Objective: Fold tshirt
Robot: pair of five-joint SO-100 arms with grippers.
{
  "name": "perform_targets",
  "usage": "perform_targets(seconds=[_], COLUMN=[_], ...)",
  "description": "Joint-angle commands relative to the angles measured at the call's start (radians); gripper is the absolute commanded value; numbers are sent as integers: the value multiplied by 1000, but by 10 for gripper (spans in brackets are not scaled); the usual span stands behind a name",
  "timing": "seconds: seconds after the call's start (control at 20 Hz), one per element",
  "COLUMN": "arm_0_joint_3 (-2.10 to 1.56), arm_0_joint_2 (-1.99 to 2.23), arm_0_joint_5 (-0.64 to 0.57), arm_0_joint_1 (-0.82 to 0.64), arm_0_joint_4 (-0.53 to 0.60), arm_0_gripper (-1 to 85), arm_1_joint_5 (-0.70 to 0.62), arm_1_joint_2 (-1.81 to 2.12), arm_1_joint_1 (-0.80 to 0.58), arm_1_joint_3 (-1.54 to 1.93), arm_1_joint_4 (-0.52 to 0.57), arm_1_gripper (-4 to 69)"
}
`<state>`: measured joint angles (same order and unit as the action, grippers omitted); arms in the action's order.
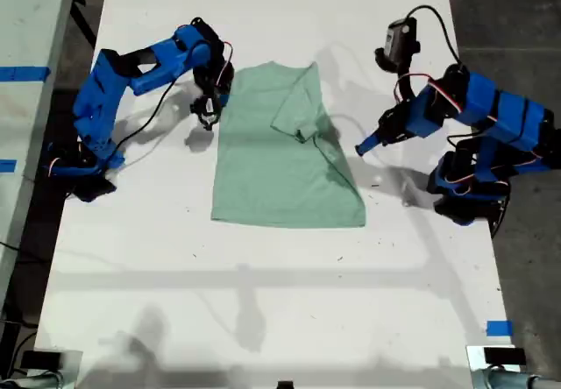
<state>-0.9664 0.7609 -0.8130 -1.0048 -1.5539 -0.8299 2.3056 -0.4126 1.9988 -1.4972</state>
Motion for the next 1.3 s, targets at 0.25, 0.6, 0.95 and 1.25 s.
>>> perform_targets(seconds=[0.25,0.6,0.95,1.25], arm_0_joint_3=[-322,-67,91,97], arm_0_joint_2=[560,457,270,97], arm_0_joint_5=[-63,-6,20,38], arm_0_joint_1=[-170,-21,170,186], arm_0_joint_4=[-18,-89,172,262], arm_0_gripper=[0,0,0,479], arm_1_joint_5=[2,-8,-3,18], arm_1_joint_2=[58,60,55,55], arm_1_joint_1=[-5,-18,-18,-6], arm_1_joint_3=[26,51,81,121], arm_1_joint_4=[38,63,94,120], arm_1_gripper=[254,255,255,254])
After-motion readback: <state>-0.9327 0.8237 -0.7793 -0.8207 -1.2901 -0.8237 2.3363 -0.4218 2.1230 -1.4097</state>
